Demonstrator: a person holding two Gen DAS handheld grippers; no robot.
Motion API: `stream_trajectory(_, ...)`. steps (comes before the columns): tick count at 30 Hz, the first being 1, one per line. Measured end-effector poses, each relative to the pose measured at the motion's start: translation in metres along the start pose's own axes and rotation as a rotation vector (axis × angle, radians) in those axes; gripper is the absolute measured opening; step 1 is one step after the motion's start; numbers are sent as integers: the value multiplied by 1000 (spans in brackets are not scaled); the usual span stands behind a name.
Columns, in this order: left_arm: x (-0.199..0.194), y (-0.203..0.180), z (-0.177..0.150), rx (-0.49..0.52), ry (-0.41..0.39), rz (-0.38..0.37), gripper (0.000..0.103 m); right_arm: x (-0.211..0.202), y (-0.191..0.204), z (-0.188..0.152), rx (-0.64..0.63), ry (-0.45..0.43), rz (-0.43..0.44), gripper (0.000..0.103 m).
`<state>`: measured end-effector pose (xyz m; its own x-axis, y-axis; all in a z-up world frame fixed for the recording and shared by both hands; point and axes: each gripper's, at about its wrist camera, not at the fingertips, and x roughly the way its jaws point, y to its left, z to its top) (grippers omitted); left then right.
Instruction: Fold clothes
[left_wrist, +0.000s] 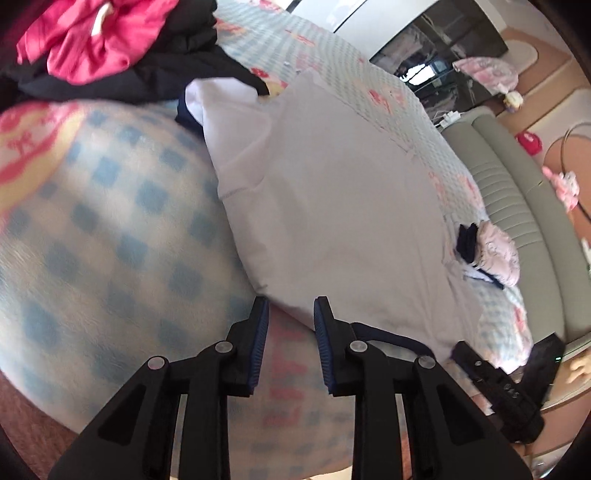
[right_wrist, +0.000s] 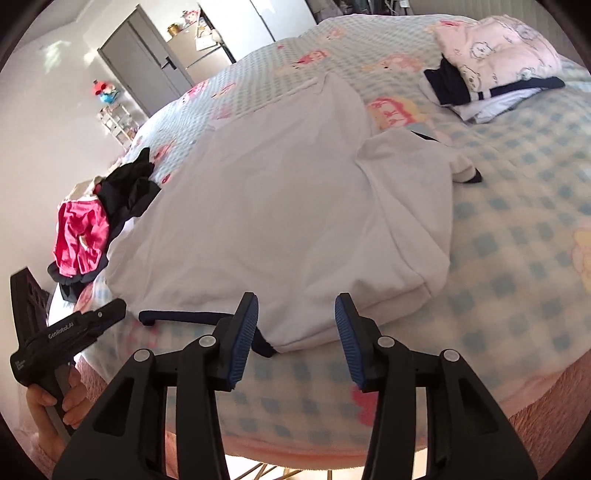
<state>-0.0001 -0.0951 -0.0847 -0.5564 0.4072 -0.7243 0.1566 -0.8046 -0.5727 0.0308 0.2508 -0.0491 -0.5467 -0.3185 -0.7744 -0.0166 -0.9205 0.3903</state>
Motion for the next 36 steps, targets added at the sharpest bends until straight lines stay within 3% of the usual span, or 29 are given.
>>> stream_trajectory(3, 11, -2, -6, -21, -12, -85, 29, 14, -4, -3, -7, 36, -13, 44)
stream_trajectory(6, 29, -15, -10, 49, 41, 64, 28, 29, -1, -10, -60, 83, -55, 45)
stream_trajectory(8, 32, -17, -11, 51, 63, 86, 28, 34, 1, -14, -87, 108, -80, 45)
stream_trajectory(12, 17, -17, -9, 58, 53, 71, 26, 14, -10, -11, 6, 78, -34, 45)
stream_trajectory(15, 6, -13, -6, 32, 7, -36, 27, 3, -17, -6, 19, 31, -23, 45)
stream_trajectory(17, 7, -10, -2, -21, -10, -98, 37, 2, -18, 0, 33, 15, 1, 48)
stream_trajectory(19, 13, -3, -1, -89, -24, -73, 41, 6, -21, 4, 64, 18, 18, 49)
stream_trajectory(22, -1, 2, -1, -110, -109, 55, 38, 11, -28, 3, 93, 39, 9, 49)
stream_trajectory(26, -10, 18, 4, -129, -115, 11, 40, 4, -43, -2, 107, 44, -56, 48)
stream_trajectory(30, -8, 21, 8, -117, -124, -35, 41, -1, -57, 3, 184, 13, 11, 50)
stream_trajectory(36, 11, 14, 29, -86, -119, 17, 44, 10, -64, 25, 198, -36, 2, 51)
